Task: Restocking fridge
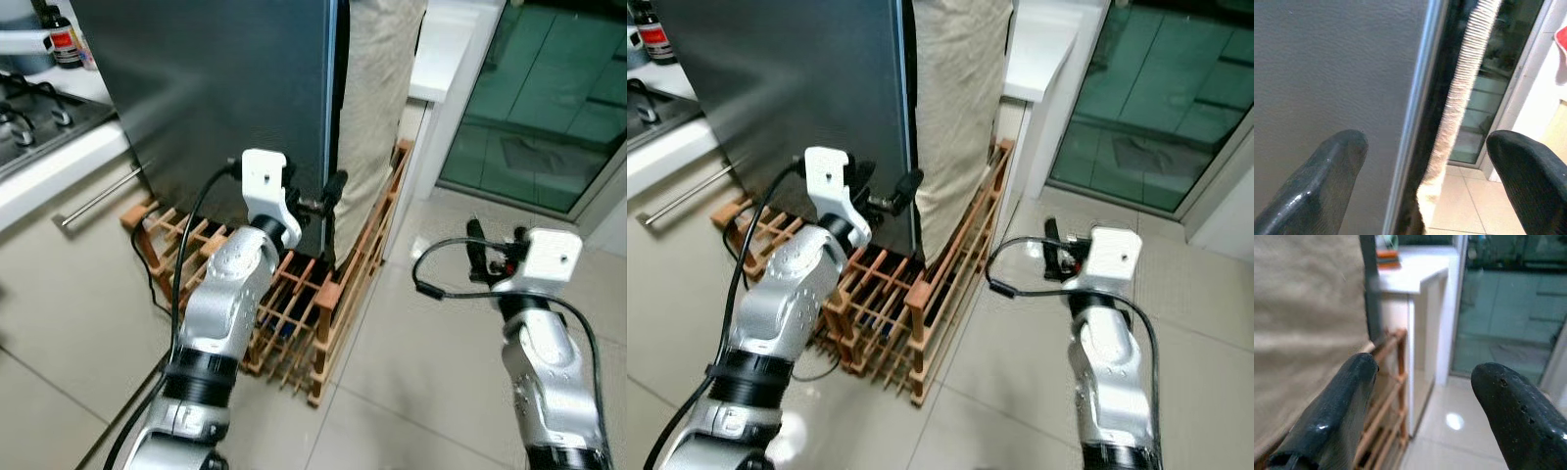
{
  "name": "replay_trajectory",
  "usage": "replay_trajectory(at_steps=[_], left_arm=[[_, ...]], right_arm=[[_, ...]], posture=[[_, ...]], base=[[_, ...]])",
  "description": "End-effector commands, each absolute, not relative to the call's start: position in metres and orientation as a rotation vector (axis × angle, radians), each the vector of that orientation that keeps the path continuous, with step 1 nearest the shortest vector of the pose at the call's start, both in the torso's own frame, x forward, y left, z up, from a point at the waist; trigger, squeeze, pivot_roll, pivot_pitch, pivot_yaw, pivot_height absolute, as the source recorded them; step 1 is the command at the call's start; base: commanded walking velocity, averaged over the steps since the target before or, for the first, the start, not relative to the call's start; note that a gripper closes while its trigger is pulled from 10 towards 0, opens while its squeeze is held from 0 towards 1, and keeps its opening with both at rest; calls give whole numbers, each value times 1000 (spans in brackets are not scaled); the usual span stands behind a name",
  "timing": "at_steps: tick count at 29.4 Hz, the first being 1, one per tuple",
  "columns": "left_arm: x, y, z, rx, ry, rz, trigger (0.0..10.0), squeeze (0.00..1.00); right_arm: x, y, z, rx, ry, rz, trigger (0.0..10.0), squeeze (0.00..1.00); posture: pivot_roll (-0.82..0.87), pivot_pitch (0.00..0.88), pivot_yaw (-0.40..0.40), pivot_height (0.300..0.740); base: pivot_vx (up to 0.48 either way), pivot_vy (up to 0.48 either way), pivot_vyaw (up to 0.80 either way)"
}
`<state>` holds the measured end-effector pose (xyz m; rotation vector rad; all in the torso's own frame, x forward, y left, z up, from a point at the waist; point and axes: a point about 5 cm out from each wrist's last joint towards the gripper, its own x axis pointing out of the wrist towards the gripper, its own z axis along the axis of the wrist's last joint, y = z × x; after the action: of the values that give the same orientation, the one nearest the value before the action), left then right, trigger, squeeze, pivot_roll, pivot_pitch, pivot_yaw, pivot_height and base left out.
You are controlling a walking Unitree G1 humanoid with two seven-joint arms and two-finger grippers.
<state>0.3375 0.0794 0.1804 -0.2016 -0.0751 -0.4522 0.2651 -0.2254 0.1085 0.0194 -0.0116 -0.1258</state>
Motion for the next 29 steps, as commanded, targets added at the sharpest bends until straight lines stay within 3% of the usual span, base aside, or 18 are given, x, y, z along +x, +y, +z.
replay_trajectory(at_steps=[1,16,29], left_arm=[[344,79,184,-208,-74,-426,10000,0],[345,41,188,-297,-72,-526,10000,0],[364,40,187,-245,-68,-423,10000,0]], right_arm=[[262,-231,115,27,-23,-120,10000,0],[258,-221,119,49,-6,-11,10000,0],[260,-207,121,61,-7,51,10000,0]], posture=[[-178,0,31,740],[-215,10,50,740],[-216,5,51,740]], base=[[0,0,0],[0,0,0],[0,0,0]])
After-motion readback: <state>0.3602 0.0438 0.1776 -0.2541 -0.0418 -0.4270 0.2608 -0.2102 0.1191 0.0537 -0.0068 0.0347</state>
